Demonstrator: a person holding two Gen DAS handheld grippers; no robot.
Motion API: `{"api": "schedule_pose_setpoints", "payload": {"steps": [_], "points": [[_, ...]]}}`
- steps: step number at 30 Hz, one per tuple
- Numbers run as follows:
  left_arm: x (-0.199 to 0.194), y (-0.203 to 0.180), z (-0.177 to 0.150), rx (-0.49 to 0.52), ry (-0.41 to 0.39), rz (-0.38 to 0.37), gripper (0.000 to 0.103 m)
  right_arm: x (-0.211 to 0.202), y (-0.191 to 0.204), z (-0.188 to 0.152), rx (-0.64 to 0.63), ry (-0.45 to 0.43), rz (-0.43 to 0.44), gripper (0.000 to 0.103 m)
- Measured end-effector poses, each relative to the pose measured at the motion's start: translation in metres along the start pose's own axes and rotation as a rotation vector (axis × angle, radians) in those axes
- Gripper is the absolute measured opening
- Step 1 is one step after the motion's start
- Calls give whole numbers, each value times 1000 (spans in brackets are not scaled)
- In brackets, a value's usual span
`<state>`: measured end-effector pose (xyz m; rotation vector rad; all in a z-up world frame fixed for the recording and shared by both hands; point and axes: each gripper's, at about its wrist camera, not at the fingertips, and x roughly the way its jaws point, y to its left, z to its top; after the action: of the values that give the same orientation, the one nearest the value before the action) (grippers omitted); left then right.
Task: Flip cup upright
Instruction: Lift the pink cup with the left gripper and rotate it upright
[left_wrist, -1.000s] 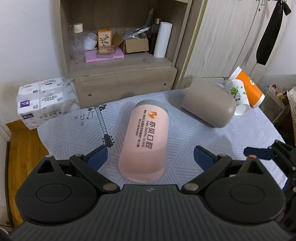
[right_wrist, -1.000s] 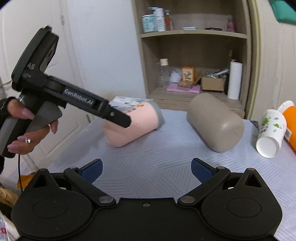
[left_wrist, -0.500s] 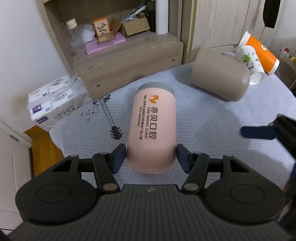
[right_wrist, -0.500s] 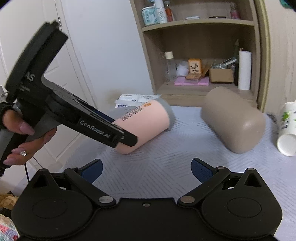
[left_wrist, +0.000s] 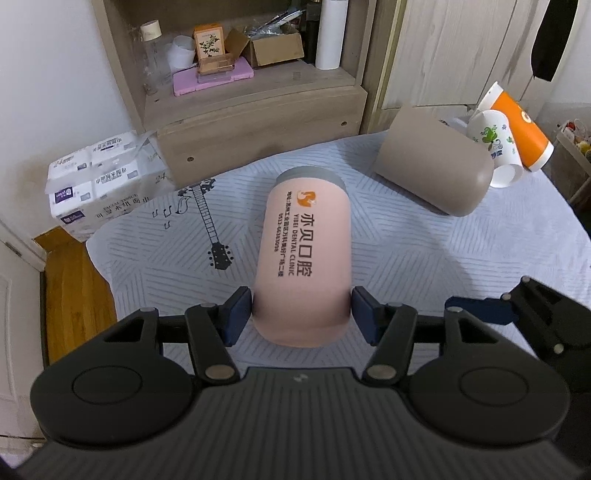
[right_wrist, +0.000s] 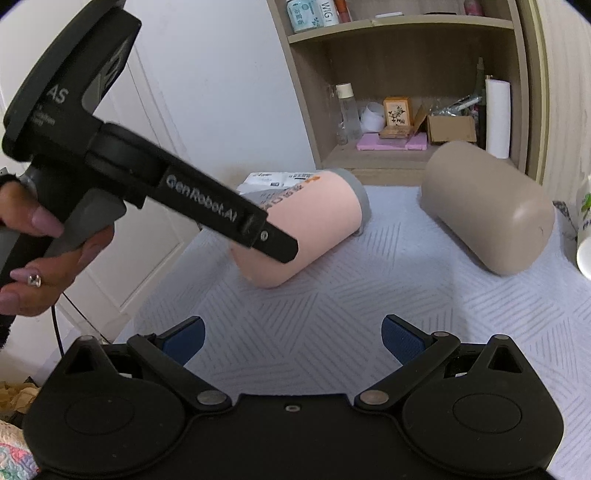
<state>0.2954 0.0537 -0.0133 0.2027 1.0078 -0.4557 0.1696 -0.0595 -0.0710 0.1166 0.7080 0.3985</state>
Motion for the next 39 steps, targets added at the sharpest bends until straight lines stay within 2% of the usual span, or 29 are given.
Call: {"api": "schedule_pose_setpoints", "payload": {"steps": [4, 9, 12, 19, 25, 31, 34, 39], "points": [[-7, -5, -4, -39, -8, -41, 58, -4, -4, -3, 10, -4, 0, 103], [-16, -20, -19, -88, -4, -131, 58, -17, -14, -8, 48, -15, 36, 103], [-17, -37, -28, -92, 8, -139, 58, -25, -21, -13, 55, -16, 28, 103], [-21, -65, -42, -129, 57, -191, 58, -52, -34, -26, 98, 3, 87, 103], [-18, -98, -52, -154, 125, -277, 58, -69, -42, -37, 78, -6, 76, 103], [-7, -126, -57, -182, 161, -298, 58, -82, -54, -48, 79, -8, 88, 103], [-5, -135, -58, -178, 158, -300, 57, -84, -61, -53, 88, -9, 86, 103], [-14, -150, -57, -95, 126, -313, 62, -86, -67, -56, 106, -4, 71, 103]]}}
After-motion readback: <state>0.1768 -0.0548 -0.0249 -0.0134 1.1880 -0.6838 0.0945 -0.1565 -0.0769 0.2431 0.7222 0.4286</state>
